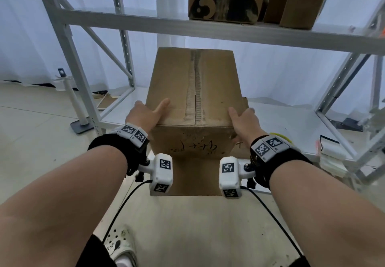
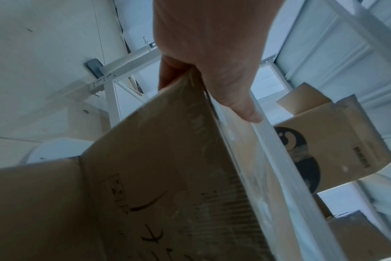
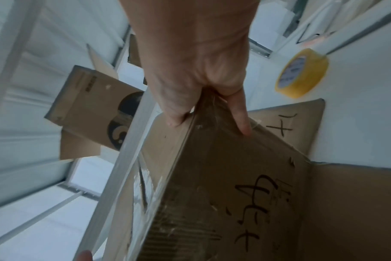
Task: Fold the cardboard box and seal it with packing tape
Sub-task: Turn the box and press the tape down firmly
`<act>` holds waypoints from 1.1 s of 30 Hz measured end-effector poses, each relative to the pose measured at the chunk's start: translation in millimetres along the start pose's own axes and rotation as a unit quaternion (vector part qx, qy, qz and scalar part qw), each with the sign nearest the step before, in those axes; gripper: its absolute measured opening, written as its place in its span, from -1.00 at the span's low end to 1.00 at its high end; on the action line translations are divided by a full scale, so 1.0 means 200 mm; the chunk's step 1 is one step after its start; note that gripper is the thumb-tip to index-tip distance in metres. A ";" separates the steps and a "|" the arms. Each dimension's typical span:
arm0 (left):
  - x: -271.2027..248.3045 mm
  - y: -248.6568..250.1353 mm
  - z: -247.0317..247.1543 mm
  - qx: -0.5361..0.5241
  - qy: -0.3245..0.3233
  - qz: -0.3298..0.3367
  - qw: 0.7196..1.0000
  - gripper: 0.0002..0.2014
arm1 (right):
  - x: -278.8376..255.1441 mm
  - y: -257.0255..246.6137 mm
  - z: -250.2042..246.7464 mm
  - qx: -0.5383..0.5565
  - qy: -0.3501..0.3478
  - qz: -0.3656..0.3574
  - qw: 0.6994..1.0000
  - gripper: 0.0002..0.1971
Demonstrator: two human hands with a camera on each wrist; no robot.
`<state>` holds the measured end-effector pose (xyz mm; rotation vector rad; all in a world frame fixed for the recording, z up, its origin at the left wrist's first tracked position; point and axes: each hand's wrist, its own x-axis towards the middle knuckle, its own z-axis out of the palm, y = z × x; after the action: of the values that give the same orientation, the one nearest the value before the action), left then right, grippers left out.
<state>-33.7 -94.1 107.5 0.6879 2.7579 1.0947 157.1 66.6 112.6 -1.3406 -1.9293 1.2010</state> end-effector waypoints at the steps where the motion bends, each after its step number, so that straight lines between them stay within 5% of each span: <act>1: -0.04 0.01 -0.04 -0.018 0.002 -0.012 1.000 -0.02 | -0.05 -0.02 -0.02 0.012 0.002 -0.012 1.000 -0.44; 10: -0.33 0.22 -0.42 -0.062 0.145 0.077 0.985 -0.16 | -0.43 -0.22 -0.26 0.097 0.034 -0.066 0.993 -0.58; 19: -0.50 0.41 -0.65 -0.198 0.264 0.185 0.926 -0.44 | -0.59 -0.28 -0.40 0.252 0.083 -0.179 0.947 -0.81; 27: -0.43 0.18 -0.35 -0.264 0.181 0.205 0.925 -0.46 | -0.47 0.01 -0.23 0.295 0.079 -0.172 0.937 -0.85; 33: -0.31 0.05 -0.15 -0.227 0.133 0.103 0.959 -0.48 | -0.32 0.19 -0.11 0.248 0.027 -0.125 0.960 -0.78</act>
<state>17.1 -134.4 131.7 0.8194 2.5151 1.9097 218.1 21.5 95.3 -0.8320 -1.5583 1.3802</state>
